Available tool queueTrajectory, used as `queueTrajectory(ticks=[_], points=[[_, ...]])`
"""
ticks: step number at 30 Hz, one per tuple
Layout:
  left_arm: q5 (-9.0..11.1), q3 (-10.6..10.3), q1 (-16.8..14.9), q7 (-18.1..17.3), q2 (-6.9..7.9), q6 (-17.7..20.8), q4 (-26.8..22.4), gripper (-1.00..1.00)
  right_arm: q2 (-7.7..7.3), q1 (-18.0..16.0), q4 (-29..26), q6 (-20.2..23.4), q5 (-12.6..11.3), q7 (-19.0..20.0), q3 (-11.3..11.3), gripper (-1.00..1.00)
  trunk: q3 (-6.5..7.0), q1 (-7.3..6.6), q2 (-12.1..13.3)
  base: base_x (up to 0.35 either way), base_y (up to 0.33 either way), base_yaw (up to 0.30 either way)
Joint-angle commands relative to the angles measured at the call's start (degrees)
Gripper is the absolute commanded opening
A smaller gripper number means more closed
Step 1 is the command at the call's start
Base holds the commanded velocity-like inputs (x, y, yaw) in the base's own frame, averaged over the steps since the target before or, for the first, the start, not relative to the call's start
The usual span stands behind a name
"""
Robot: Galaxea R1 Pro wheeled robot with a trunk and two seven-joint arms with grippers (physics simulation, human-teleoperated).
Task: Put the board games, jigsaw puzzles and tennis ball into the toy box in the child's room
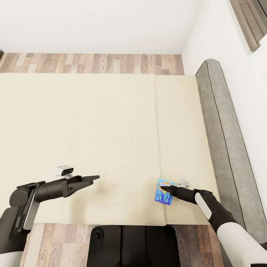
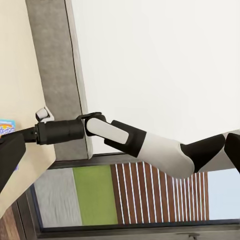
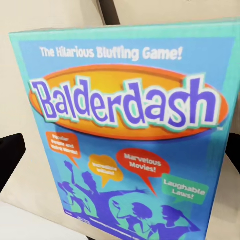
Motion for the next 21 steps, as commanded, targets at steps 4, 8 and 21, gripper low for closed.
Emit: queueTrajectory(ticks=[4, 8, 21], points=[[0.0, 0.0, 0.0, -0.2, 0.02, 0.6, 0.0, 1.0, -0.06, 0.0, -0.2, 0.3, -0.3, -0.1, 0.2, 1.0, -0.06, 0.03, -0.1, 0.0, 0.0, 0.0], [0.0, -0.1, 0.0, -0.2, -0.04, 0.6, 0.0, 1.0, -0.06, 0.0, -0.2, 0.4, -0.4, 0.0, 0.2, 1.0, -0.06, 0.03, -0.1, 0.0, 0.0, 0.0], [-0.2, -2.3, 0.0, -0.2, -0.06, 0.7, 0.0, 1.0, -0.63, 0.0, 0.0, 0.3, -0.4, 0.3, 0.1, 1.0, -0.06, 0.03, -0.1, 0.0, 0.0, 0.0]])
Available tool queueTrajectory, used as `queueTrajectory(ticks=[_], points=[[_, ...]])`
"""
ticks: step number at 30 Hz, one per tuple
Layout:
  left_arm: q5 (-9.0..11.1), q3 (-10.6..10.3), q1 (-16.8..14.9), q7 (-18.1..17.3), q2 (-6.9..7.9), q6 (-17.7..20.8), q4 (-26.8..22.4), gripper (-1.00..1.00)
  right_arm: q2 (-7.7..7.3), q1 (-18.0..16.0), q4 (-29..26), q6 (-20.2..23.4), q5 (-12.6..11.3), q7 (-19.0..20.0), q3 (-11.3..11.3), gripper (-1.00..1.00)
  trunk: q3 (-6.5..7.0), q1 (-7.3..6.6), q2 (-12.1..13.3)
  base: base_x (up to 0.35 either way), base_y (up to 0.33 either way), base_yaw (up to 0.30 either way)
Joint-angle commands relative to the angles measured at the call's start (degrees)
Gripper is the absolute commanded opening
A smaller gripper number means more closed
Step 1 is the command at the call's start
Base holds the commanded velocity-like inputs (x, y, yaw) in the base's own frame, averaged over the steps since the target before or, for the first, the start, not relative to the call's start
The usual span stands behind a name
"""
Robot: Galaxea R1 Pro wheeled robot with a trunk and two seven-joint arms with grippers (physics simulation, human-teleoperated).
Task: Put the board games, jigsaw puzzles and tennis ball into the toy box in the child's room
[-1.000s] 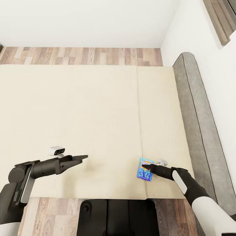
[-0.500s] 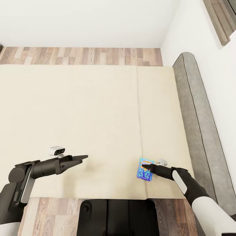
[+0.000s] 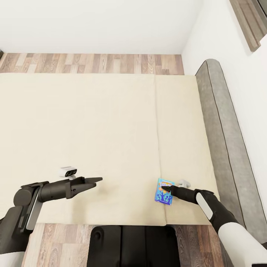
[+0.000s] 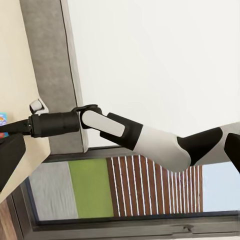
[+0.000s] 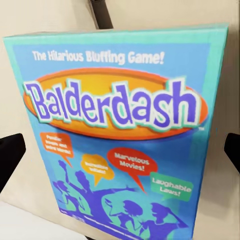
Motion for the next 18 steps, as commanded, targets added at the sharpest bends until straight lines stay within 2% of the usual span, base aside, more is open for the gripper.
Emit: queueTrajectory(ticks=[1, 18], points=[[0.0, -0.1, 0.0, -0.2, 0.01, 0.6, 0.0, 1.0, 0.04, 0.0, 0.0, 0.2, -0.3, -0.1, 0.2, 1.0, -0.06, 0.03, -0.1, 0.0, 0.0, 0.0], [0.0, -0.2, 0.0, -0.2, 0.04, 0.5, 0.0, 1.0, 0.16, 0.0, 0.0, 0.2, -0.2, -0.1, 0.1, 1.0, -0.06, 0.03, -0.1, 0.0, 0.0, 0.0]])
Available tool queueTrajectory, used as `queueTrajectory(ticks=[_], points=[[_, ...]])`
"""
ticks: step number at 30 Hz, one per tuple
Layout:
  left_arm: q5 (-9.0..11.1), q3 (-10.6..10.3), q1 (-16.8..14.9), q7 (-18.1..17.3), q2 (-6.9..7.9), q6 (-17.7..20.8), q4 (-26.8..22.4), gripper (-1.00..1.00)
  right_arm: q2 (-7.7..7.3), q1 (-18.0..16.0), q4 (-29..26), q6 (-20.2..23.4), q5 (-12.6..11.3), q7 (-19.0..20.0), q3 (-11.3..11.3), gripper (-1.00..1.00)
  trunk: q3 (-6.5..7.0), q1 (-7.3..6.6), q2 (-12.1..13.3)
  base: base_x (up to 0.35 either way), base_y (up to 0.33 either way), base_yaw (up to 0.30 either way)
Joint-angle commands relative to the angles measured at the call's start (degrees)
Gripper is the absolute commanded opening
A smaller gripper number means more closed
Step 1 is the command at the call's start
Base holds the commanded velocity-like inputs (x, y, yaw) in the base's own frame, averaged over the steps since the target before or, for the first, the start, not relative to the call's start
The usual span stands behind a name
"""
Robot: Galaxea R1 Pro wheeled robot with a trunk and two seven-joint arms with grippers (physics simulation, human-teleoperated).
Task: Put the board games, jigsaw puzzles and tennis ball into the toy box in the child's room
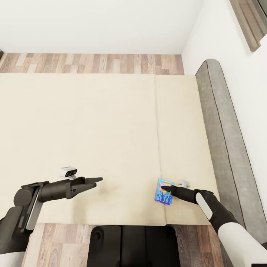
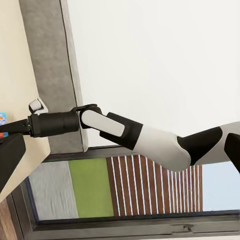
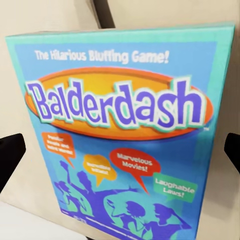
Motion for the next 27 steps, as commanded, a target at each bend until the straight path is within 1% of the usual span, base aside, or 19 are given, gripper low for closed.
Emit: queueTrajectory(ticks=[1, 21, 27], points=[[0.0, 0.0, 0.0, -0.2, 0.01, 0.6, 0.0, 1.0, -0.04, 0.0, 0.0, 0.3, -0.3, -0.1, 0.2, 1.0, -0.06, 0.03, -0.1, 0.0, 0.0, 0.0], [0.0, -0.1, 0.0, -0.2, -0.1, 0.6, 0.0, 1.0, 0.14, 0.0, -0.1, 0.3, -0.3, 0.0, 0.2, 1.0, -0.06, 0.03, -0.1, 0.0, 0.0, 0.0], [0.0, -0.1, 0.0, -0.2, -0.11, 0.6, 0.0, 1.0, 0.18, 0.0, -0.1, 0.3, -0.3, 0.0, 0.3, 1.0, -0.06, 0.03, -0.1, 0.0, 0.063, 0.0]])
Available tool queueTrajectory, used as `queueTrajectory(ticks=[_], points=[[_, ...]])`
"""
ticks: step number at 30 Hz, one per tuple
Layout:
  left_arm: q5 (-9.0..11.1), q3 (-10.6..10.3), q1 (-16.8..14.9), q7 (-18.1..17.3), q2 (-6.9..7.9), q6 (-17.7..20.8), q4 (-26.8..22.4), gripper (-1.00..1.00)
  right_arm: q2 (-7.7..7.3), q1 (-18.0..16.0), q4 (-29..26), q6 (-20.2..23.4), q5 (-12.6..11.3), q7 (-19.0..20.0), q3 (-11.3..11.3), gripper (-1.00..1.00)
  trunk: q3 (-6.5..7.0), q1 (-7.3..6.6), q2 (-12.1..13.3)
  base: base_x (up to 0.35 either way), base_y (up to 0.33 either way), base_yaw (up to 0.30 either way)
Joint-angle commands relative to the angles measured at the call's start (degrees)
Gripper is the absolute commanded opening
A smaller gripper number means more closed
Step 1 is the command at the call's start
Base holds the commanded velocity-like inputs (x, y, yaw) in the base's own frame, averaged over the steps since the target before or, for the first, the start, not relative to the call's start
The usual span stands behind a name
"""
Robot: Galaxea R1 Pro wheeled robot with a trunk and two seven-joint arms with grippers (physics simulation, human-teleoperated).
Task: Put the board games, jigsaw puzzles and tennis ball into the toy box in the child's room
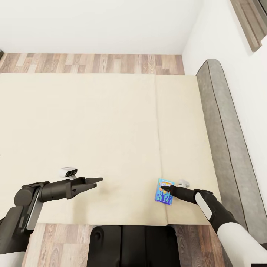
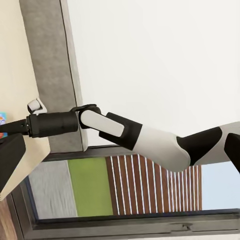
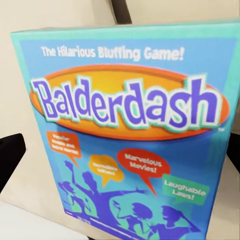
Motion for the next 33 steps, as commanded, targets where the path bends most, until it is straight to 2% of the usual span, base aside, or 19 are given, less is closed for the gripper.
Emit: queueTrajectory(ticks=[1, 33], points=[[0.0, 0.0, 0.0, -0.2, 0.05, 0.6, 0.0, 1.0, -0.05, 0.0, -0.1, 0.3, -0.3, -0.1, 0.2, 1.0, -0.06, 0.03, -0.1, 0.0, 0.043, 0.0], [0.0, 0.1, 0.0, -0.2, 0.1, 0.6, 0.0, 1.0, -0.03, 0.0, -0.1, 0.3, -0.3, -0.1, 0.2, 1.0, -0.06, 0.03, -0.1, 0.0, 0.018, 0.0]])
